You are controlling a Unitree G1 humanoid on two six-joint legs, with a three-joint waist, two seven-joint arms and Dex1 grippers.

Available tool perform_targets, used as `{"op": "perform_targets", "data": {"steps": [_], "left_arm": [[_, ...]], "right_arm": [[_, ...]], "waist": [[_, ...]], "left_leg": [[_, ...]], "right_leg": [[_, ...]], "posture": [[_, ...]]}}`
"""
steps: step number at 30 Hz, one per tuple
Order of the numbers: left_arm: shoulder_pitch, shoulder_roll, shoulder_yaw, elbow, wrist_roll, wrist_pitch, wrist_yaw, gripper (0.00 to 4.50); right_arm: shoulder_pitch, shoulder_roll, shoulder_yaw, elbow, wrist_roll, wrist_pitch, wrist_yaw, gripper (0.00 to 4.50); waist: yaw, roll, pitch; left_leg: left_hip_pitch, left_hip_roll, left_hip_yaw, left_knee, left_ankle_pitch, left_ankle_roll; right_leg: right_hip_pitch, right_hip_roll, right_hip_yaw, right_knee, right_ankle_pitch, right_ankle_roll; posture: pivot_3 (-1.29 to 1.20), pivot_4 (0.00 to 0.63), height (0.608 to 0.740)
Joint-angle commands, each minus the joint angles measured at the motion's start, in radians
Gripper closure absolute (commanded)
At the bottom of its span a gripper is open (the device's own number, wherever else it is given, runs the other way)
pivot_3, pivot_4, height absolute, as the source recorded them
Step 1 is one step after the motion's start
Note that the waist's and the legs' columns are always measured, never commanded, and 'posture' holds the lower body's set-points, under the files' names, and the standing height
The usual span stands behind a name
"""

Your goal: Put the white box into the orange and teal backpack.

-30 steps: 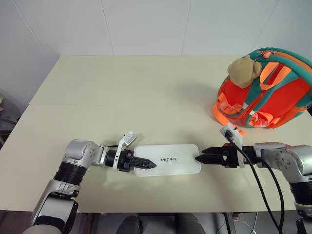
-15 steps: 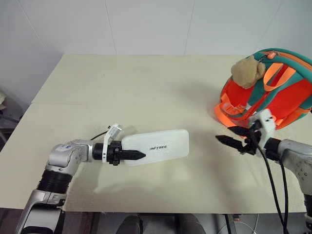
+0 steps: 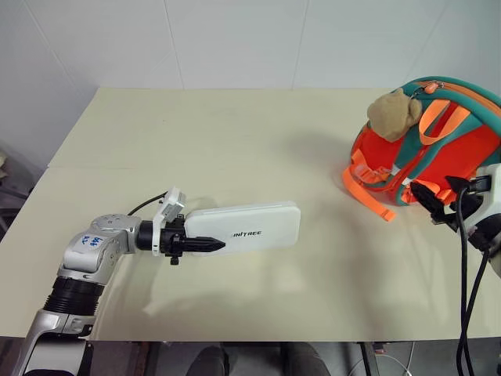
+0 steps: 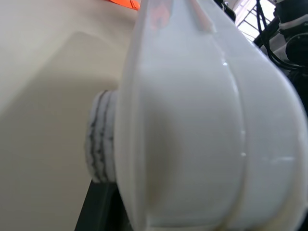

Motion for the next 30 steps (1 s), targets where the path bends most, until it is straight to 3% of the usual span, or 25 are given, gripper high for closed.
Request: {"op": "perform_targets", "data": {"steps": [1, 10, 20, 30], "left_arm": [[-0.023, 0.018, 0.013, -0.010, 0.000, -0.019, -0.023, 3.21], [-0.001, 0.042, 0.019, -0.032, -0.011, 0.017, -0.031, 3.21], [0.037, 0.048, 0.048, -0.054, -0.021, 0.036, -0.006, 3.21], [0.024, 0.085, 0.093, 0.003, 0.001, 0.006, -0.001, 3.21]], "right_arm": [[-0.062, 0.009, -0.036, 0.063, 0.007, -0.048, -0.024, 0.00], [-0.288, 0.059, 0.073, 0.280, 0.056, -0.051, 0.052, 0.00], [-0.529, 0.092, 0.200, 0.652, -0.051, -0.258, 0.131, 0.00], [-0.597, 0.121, 0.247, 0.735, -0.067, -0.340, 0.257, 3.32]], "waist": [[0.000, 0.000, 0.000], [-0.003, 0.001, 0.000], [-0.004, 0.001, 0.001], [-0.025, 0.001, 0.001]], "left_leg": [[0.000, 0.000, 0.000, 0.000, 0.000, 0.000], [0.001, 0.001, 0.000, 0.000, 0.000, 0.003], [0.001, 0.000, 0.001, 0.000, 0.001, 0.001], [0.001, 0.001, 0.001, 0.000, 0.001, 0.000]], "right_leg": [[0.000, 0.000, 0.000, 0.000, 0.000, 0.000], [0.000, 0.001, 0.001, 0.006, 0.000, 0.000], [0.000, 0.001, 0.001, 0.007, 0.000, 0.000], [0.000, 0.001, 0.001, 0.007, 0.000, 0.000]], "posture": [[0.00, 0.150, 0.740], [0.00, 0.150, 0.740], [0.00, 0.150, 0.740], [0.00, 0.150, 0.740]]}}
